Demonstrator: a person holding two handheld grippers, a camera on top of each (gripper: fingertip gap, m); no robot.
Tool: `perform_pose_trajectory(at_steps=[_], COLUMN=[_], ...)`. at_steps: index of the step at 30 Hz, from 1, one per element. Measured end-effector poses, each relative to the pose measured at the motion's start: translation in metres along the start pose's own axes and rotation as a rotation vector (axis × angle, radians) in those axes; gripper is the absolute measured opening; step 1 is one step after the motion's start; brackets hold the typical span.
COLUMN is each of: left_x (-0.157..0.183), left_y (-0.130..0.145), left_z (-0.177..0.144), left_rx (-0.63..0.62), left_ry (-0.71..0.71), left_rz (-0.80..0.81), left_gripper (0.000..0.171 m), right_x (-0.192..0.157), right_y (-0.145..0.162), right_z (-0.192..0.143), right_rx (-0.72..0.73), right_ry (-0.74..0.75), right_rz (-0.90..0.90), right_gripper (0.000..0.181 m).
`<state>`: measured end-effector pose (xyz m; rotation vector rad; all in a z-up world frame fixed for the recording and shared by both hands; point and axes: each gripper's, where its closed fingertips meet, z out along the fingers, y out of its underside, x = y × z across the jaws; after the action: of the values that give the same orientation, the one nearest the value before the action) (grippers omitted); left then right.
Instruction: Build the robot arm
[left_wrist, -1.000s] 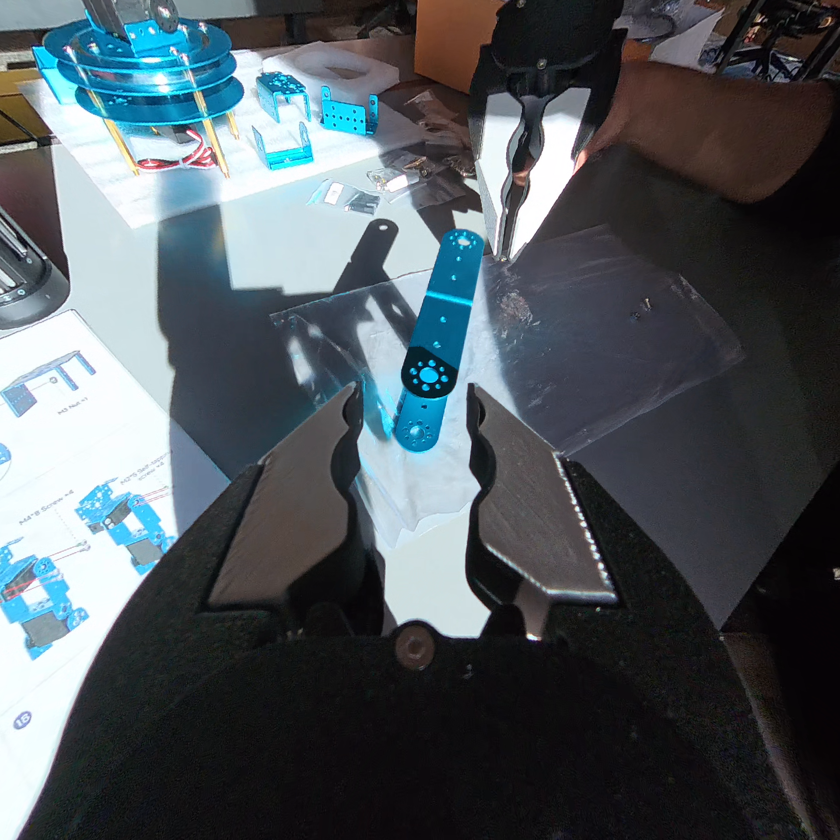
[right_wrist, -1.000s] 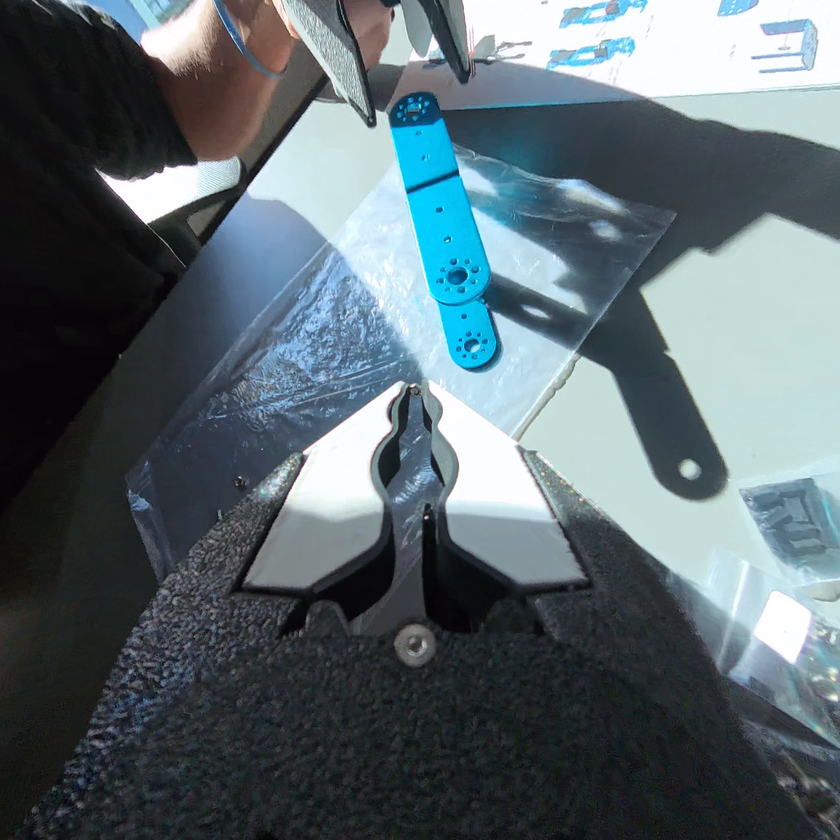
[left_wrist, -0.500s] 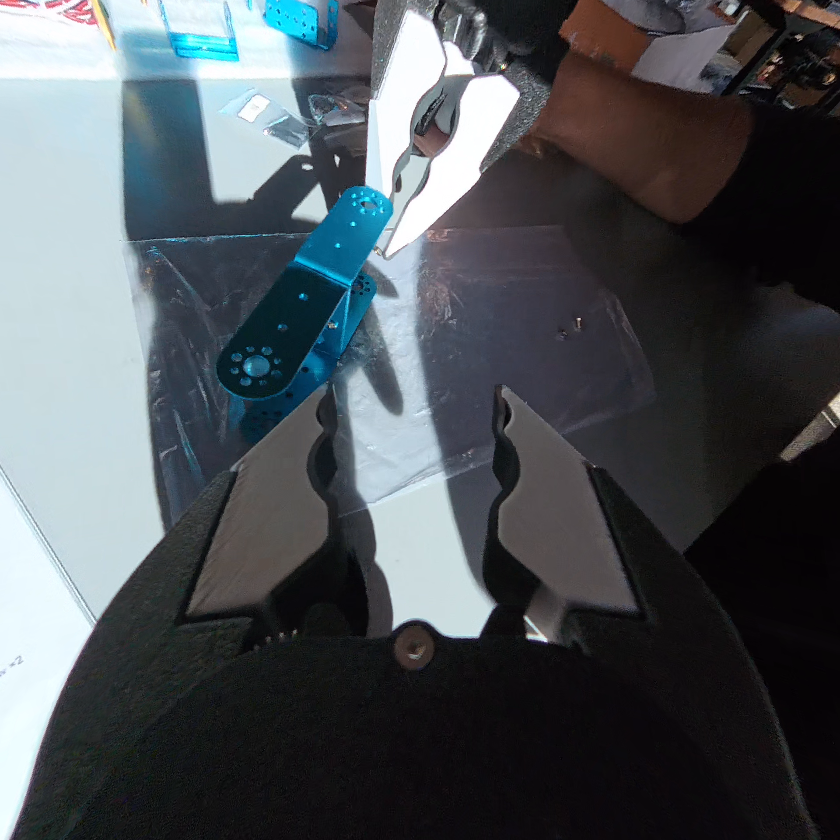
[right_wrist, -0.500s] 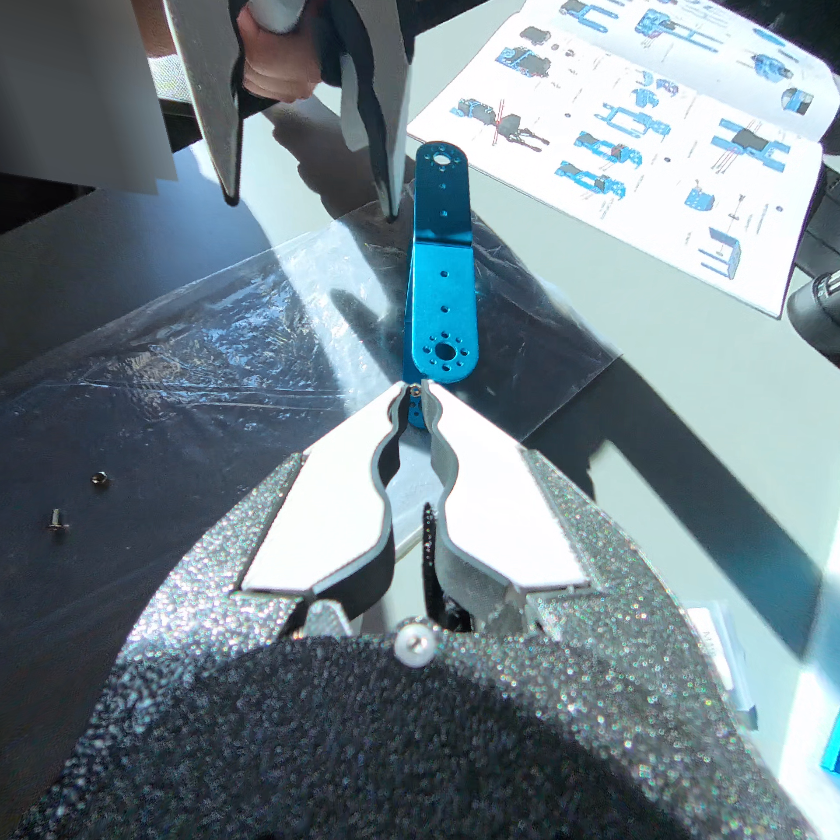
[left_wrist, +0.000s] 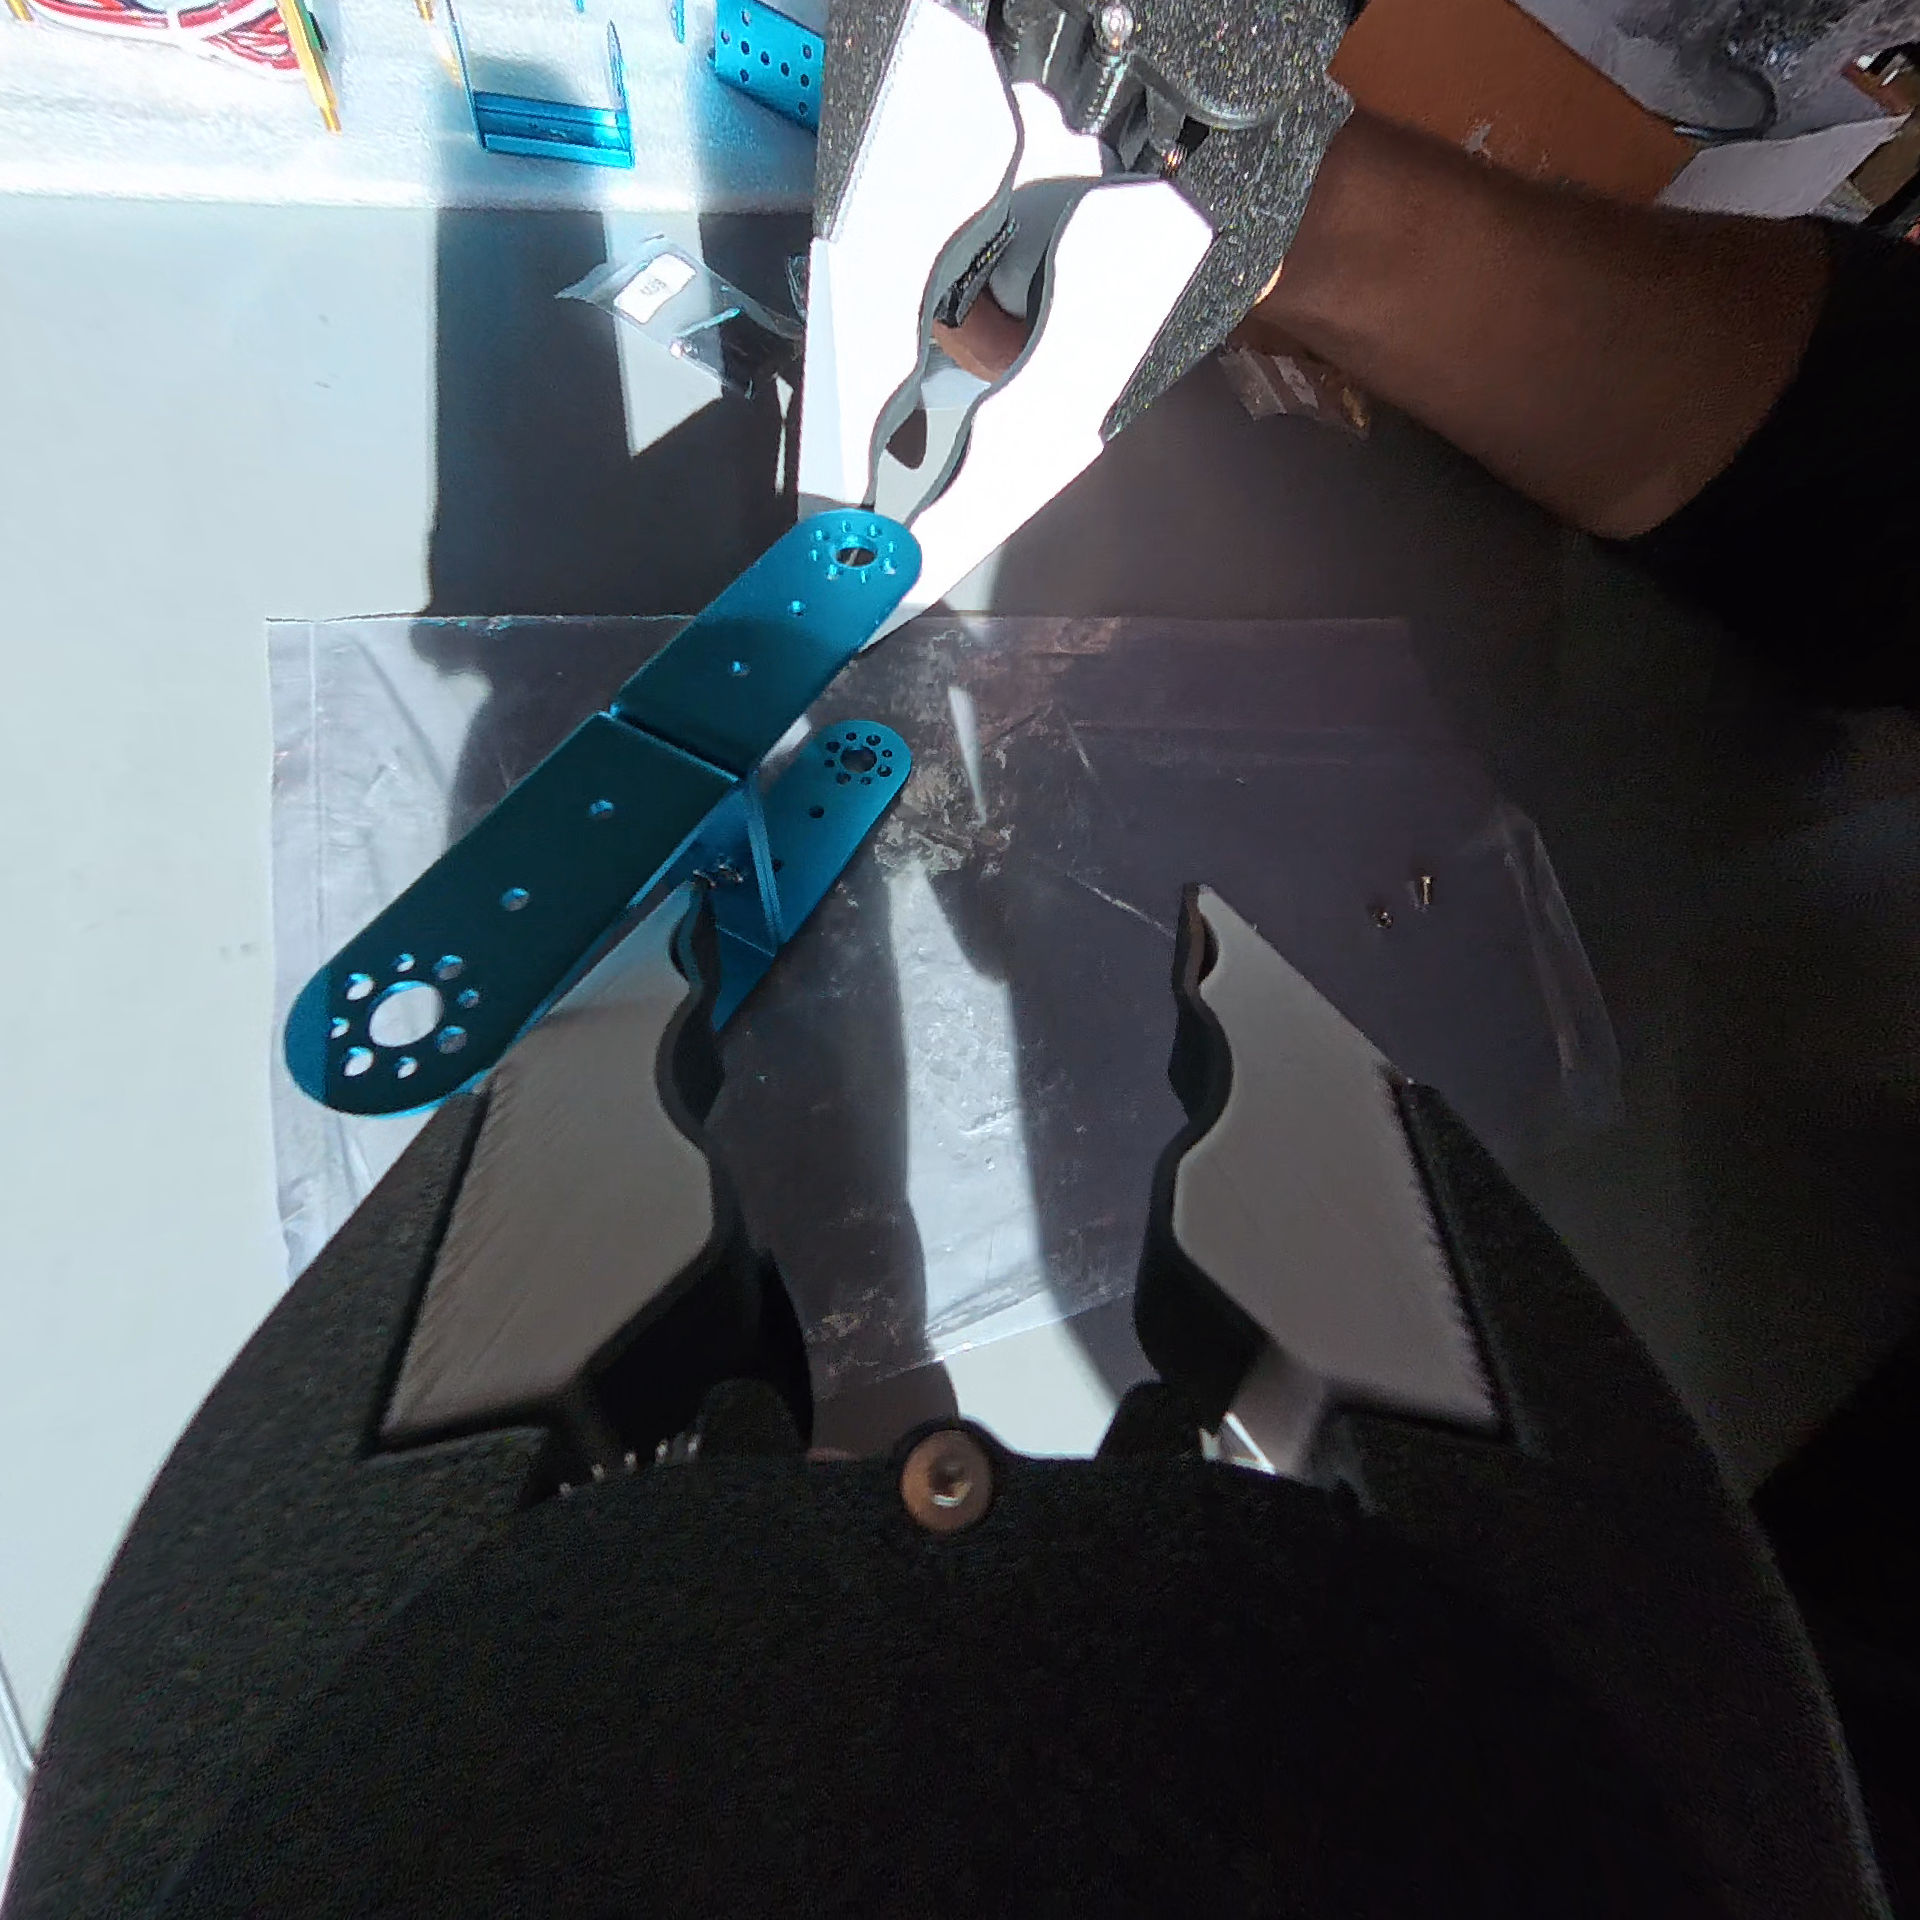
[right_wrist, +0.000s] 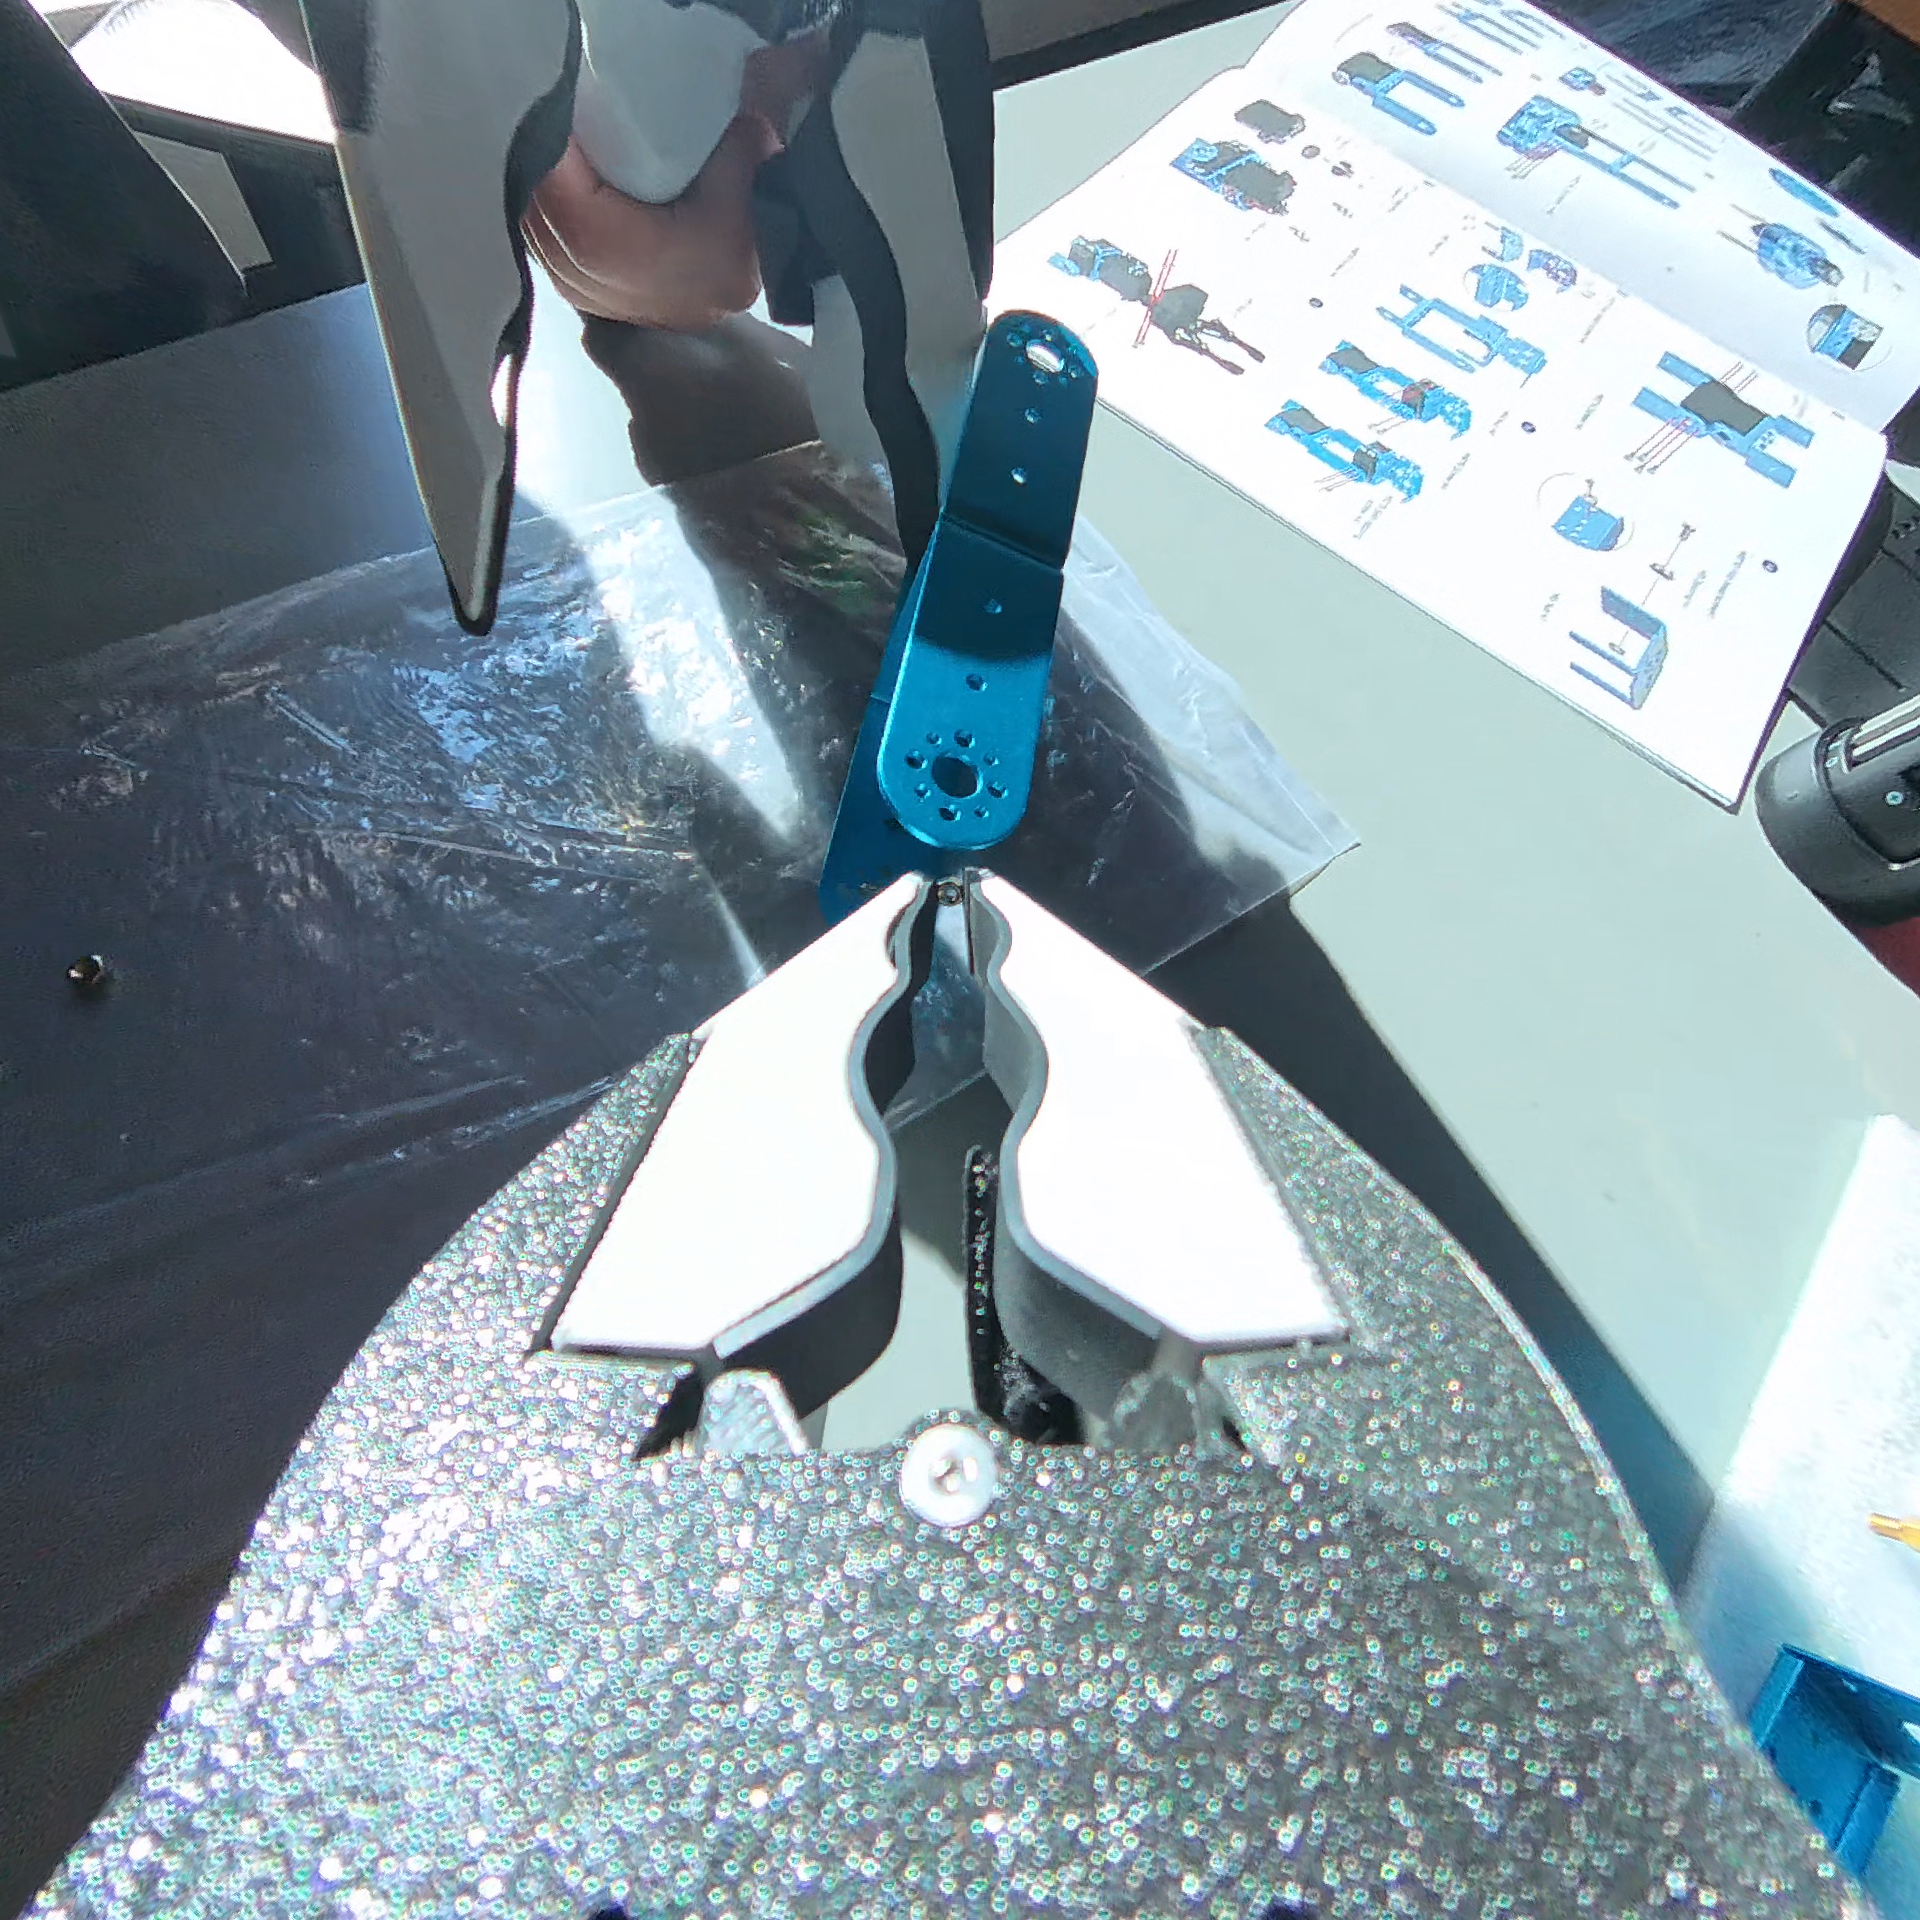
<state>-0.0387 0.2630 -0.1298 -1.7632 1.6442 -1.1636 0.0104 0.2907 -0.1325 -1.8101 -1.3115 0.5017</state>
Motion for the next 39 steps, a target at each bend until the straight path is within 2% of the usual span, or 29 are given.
perform_pose_trajectory(at_steps=[7, 12, 13, 16, 18, 21, 25, 27, 31, 33, 36, 39], left_x=[0.002, 0.004, 0.004, -0.002, -0.022, -0.04, -0.049, -0.055, -0.066, -0.064, -0.065, -0.064], left_y=[0.002, 0.011, 0.013, 0.015, 0.002, -0.006, -0.004, 0.0, -0.012, -0.015, -0.021, -0.021], left_z=[0.001, -0.014, -0.02, -0.041, -0.058, -0.066, -0.061, -0.054, -0.044, -0.039, -0.036, -0.031], left_rx=[-0.012, -0.029, -0.032, -0.025, 0.023, 0.004, -0.063, -0.091, -0.044, -0.026, -0.014, -0.016], left_ry=[-0.01, -0.019, -0.022, -0.046, -0.149, -0.25, -0.313, -0.352, -0.474, -0.465, -0.481, -0.465], left_rz=[0.03, 0.054, 0.078, 0.234, 0.4, 0.66, 0.856, 0.931, 1.084, 1.11, 1.124, 1.159], left_gripper=[0.089, 0.086, 0.08, 0.063, 0.056, 0.057, 0.057, 0.056, 0.035, 0.016, 0.005, 0.001], right_x=[-0.001, -0.006, -0.008, -0.013, -0.016, -0.022, -0.031, -0.035, -0.043, -0.046, -0.05, -0.051], right_y=[0.009, 0.014, 0.012, 0.009, 0.011, 0.011, 0.01, 0.008, 0.002, -0.001, -0.002, -0.004], right_z=[-0.002, -0.008, -0.009, -0.011, -0.013, -0.016, -0.018, -0.019, -0.02, -0.02, -0.02, -0.02], right_rx=[-0.058, -0.072, -0.071, -0.062, -0.081, -0.076, -0.072, -0.061, -0.039, -0.029, -0.031, -0.031], right_ry=[0.052, 0.08, 0.084, 0.085, 0.096, 0.111, 0.135, 0.139, 0.143, 0.145, 0.145, 0.148], right_rz=[0.009, 0.035, 0.037, 0.065, 0.091, 0.128, 0.157, 0.168, 0.183, 0.186, 0.182, 0.178], right_gripper=[0.004, 0.004, 0.005, 0.005, 0.005, 0.005, 0.005, 0.004, 0.004, 0.004, 0.004, 0.004])
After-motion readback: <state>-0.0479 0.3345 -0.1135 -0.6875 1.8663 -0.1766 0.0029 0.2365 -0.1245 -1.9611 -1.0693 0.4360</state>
